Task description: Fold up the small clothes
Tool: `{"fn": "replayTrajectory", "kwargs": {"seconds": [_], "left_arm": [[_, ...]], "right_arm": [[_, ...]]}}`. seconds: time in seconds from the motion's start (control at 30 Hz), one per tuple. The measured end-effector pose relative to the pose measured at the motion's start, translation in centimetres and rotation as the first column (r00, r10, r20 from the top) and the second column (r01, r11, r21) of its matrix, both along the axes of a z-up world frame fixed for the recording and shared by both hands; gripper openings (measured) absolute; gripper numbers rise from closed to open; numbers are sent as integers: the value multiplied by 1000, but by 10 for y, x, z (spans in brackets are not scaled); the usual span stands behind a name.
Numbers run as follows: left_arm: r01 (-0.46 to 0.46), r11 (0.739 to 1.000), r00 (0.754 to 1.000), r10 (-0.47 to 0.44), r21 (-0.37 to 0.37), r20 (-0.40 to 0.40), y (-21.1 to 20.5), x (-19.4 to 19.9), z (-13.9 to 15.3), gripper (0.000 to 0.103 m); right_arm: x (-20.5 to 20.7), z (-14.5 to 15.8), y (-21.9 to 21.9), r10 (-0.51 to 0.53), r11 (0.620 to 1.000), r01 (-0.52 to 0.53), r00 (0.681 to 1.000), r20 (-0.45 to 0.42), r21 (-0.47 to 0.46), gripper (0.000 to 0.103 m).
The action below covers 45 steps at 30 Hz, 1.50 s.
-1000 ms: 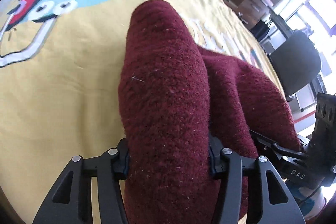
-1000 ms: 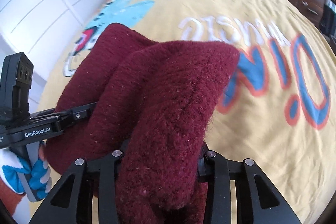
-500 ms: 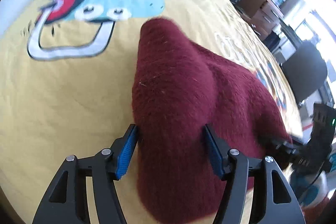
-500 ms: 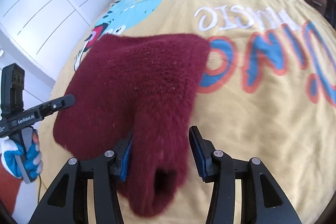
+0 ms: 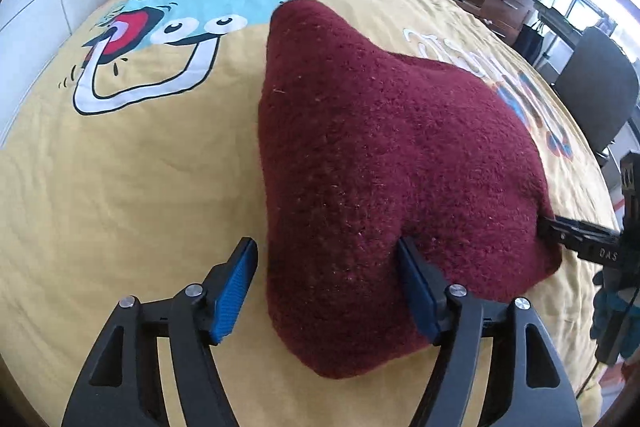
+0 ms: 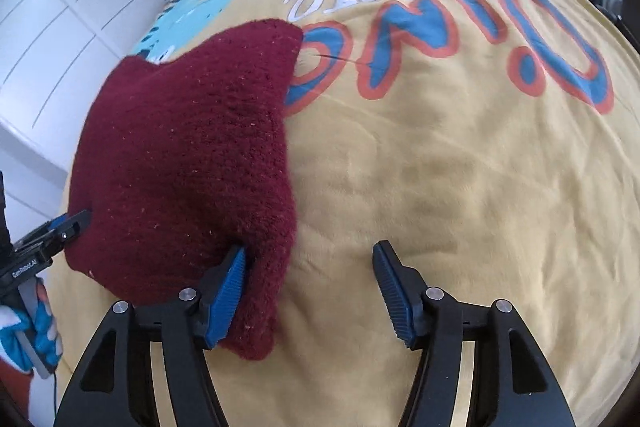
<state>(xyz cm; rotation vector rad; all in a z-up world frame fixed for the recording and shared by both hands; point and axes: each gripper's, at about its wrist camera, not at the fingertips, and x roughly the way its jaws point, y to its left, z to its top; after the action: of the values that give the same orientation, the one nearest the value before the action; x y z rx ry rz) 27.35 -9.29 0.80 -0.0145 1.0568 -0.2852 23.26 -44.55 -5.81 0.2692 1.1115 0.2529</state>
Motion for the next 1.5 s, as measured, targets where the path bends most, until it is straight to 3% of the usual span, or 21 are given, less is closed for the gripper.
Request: {"fn": "replayTrajectory", "kwargs": {"seconds": [0.43,0.8,0.93,1.0,1.17,1.5], "left_arm": [[-119,993,989,121,-26,83,10,-45,49,66],[-164,986,974,165,-23,156,25,-117,95,71],[-186,982,970,186,-16,159,31,-145,94,75],[-193,981,969,192,-11,157,33,-157,92,75],[-203,979,967,199,4,161,37,-187,87,82],[-215,976,957,206,20,204,49,-227,84,96]], "right_arm": [[-54,49,-11,-126,991,128,991,47,-36,64],[-153,96,4,-141,983,158,977,162,-95,66],[-193,108,14,-150,977,179,964,221,-118,66],[-213,112,18,-159,973,194,955,249,-121,74],[-253,118,26,-161,967,212,938,308,-142,77],[-302,124,34,-146,951,234,916,373,-201,81]]}}
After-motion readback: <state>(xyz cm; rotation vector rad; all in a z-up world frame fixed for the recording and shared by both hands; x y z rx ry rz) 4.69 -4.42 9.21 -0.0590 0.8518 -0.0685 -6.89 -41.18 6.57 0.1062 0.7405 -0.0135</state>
